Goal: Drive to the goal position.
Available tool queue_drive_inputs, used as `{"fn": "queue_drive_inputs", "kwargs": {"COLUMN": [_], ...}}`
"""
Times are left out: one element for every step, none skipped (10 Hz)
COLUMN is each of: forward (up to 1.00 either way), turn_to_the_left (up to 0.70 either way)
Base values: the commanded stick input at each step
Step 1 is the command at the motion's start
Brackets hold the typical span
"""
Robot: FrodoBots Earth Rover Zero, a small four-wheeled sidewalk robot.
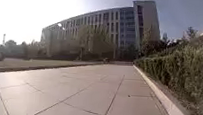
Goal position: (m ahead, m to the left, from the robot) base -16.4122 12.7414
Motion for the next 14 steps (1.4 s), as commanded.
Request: {"fn": "queue_drive_inputs", "kwargs": {"forward": [0.04,0.04,0.04,0.04,0.04,0.04,0.04,0.04,0.04,0.04,0.04,0.04,0.04,0.04], "turn_to_the_left": [0.00,0.00,0.00,0.00,0.00,0.00,0.00,0.00,0.00,0.00,0.00,0.00,0.00,0.00]}}
